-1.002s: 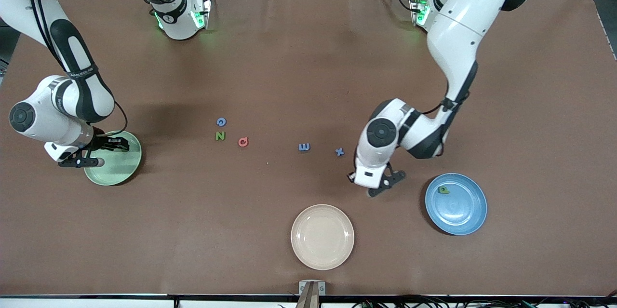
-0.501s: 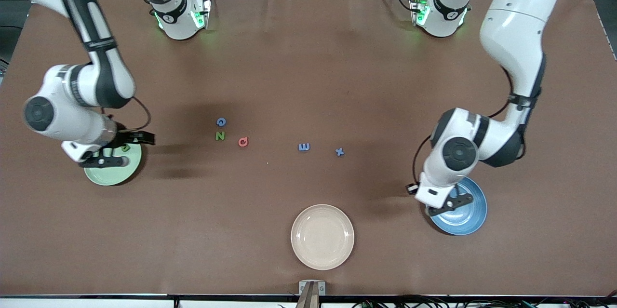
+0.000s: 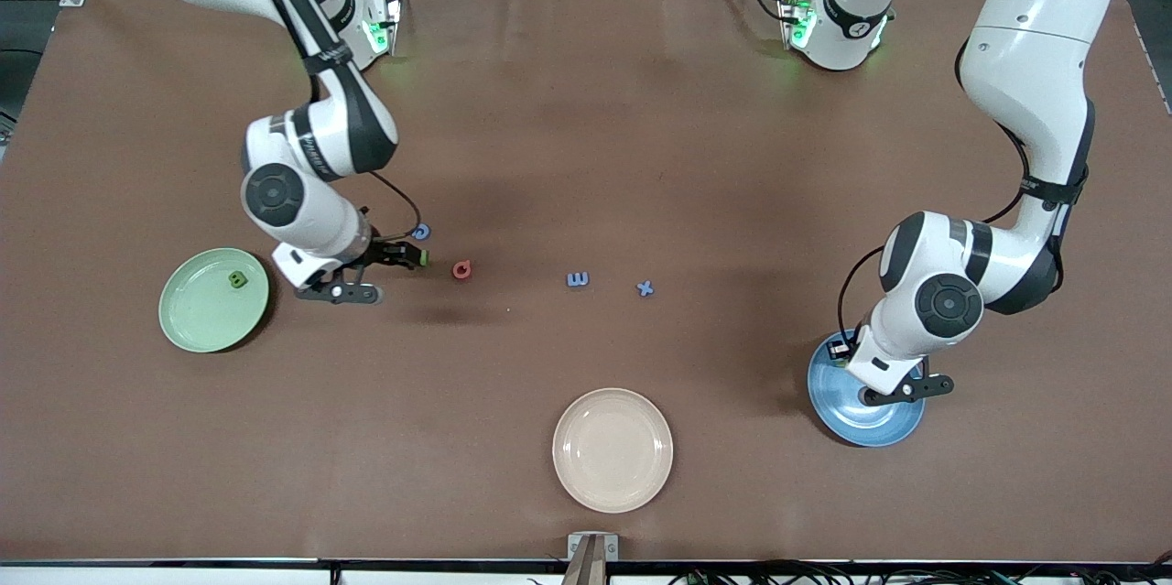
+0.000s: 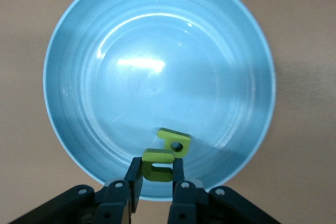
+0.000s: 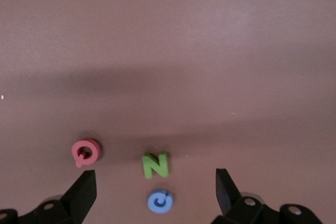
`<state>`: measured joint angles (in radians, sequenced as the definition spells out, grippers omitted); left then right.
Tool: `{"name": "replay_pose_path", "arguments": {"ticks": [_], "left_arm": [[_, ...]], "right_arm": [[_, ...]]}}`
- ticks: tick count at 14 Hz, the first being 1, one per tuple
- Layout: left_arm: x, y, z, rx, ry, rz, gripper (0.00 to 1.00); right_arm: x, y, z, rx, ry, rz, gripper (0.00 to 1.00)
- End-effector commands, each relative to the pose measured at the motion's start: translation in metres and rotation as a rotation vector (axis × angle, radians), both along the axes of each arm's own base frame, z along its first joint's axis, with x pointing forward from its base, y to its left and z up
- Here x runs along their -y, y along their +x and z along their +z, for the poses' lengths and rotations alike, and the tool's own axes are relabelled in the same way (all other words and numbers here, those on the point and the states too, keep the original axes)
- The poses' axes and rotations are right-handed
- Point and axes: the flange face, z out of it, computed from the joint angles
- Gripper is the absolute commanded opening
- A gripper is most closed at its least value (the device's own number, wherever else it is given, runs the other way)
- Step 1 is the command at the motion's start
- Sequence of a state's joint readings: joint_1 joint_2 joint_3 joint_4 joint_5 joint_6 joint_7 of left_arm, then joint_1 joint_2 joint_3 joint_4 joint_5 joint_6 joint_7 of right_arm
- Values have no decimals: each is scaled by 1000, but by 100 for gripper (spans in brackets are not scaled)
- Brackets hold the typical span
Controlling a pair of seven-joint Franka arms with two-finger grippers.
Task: Sort upper and lower case letters into plates
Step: 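Grasp the x with the left gripper while the right gripper grasps the N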
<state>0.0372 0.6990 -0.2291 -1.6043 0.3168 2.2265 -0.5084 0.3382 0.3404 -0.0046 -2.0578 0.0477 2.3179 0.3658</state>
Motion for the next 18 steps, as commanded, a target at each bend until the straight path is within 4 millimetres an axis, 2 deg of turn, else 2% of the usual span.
{"name": "replay_pose_path", "arguments": {"ticks": [1, 2, 3, 4, 8, 10, 12, 15, 16, 18], "left_arm": [[-5, -1, -5, 11, -7, -6, 52], [-5, 0, -3, 13, -12, 2, 84], [3, -1, 0, 14, -14, -3, 100], [18, -3, 6, 17, -27, -4, 100], [112, -28, 27, 2, -118, 119, 100], [157, -50, 20, -20, -129, 99, 100], [209, -74, 17, -26, -123, 97, 100], [268, -104, 10, -11, -137, 125, 99], [288, -115, 6, -4, -151, 120, 98], [309, -130, -7, 8, -167, 137, 95]], "right_arm": [[4, -7, -30, 24, 7, -15, 100], [-1, -14, -36, 37, 10, -4, 100], [-6, -22, -43, 39, 10, 9, 100], [-8, -25, -46, 44, 11, 16, 100], [-6, -40, -65, 57, 12, 38, 100], [-15, -51, -70, 57, 12, 60, 100], [-17, -52, -71, 57, 11, 72, 100], [-15, -51, -72, 57, 14, 142, 100], [-15, -52, -73, 54, 14, 155, 100], [-13, -51, -75, 51, 14, 170, 100]]}}
